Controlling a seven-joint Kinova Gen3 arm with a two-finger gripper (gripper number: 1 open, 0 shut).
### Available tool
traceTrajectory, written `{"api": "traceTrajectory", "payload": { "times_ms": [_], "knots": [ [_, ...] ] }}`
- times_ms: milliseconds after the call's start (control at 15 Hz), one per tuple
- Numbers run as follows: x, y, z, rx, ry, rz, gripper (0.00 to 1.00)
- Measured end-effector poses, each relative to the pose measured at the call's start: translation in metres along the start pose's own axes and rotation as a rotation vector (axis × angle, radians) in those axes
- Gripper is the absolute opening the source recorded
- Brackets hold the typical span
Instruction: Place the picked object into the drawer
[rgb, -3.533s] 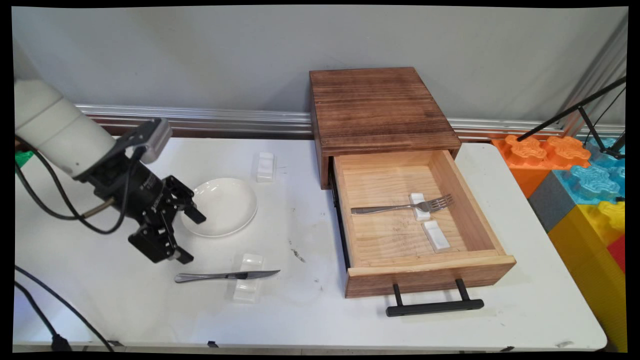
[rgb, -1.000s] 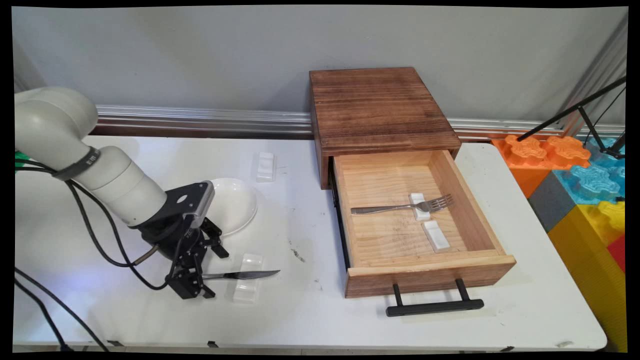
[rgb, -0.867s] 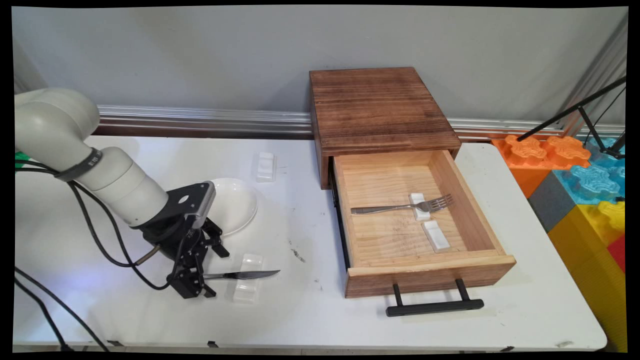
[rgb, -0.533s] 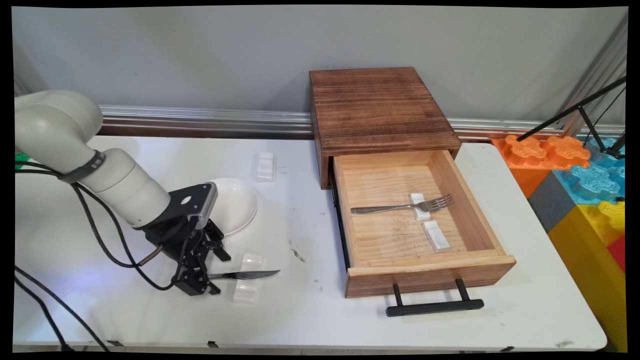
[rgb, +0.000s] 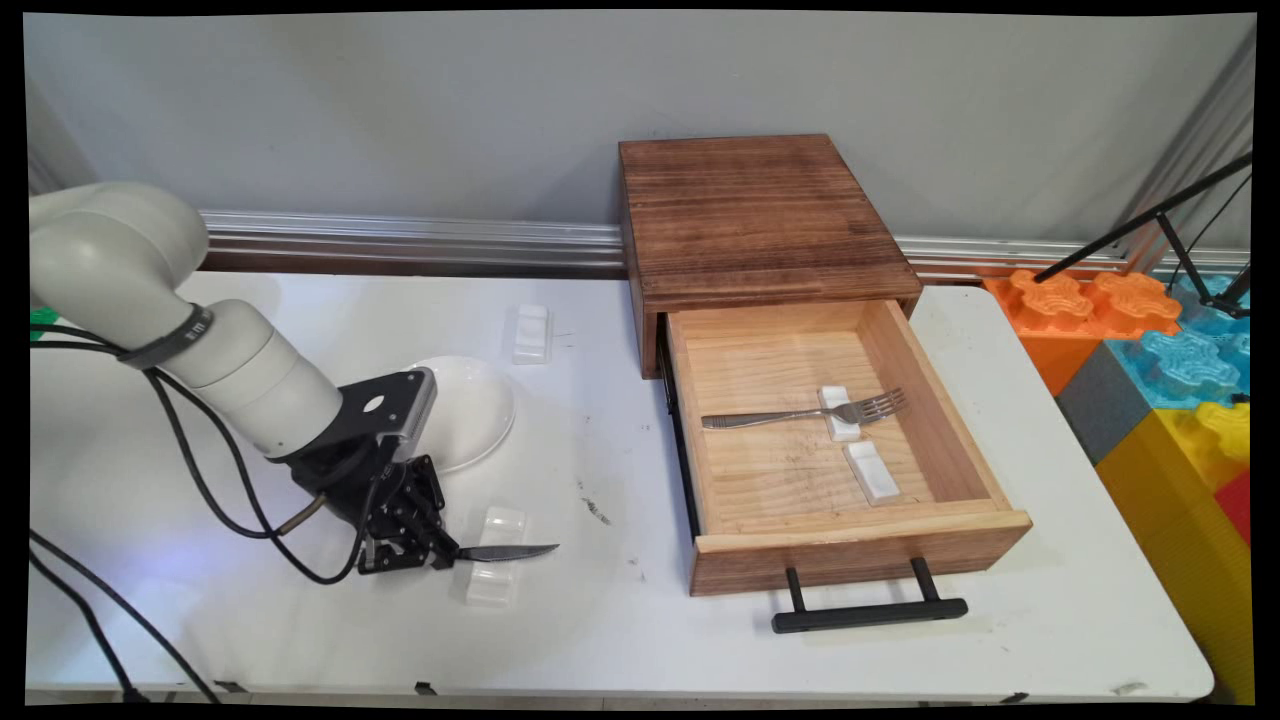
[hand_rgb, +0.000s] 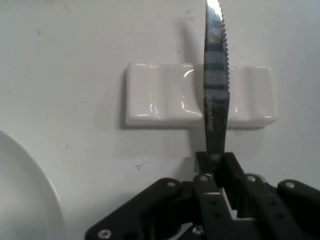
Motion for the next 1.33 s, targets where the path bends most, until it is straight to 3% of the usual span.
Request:
{"api": "traceTrajectory", "payload": {
  "times_ms": [667, 1333],
  "knots": [
    [0.001, 0.003, -0.022, -0.018, 0.005, 0.002, 0.0],
    [0.054, -0.007, -0.093, -0.051, 0.057, 0.032, 0.0]
  ]
}}
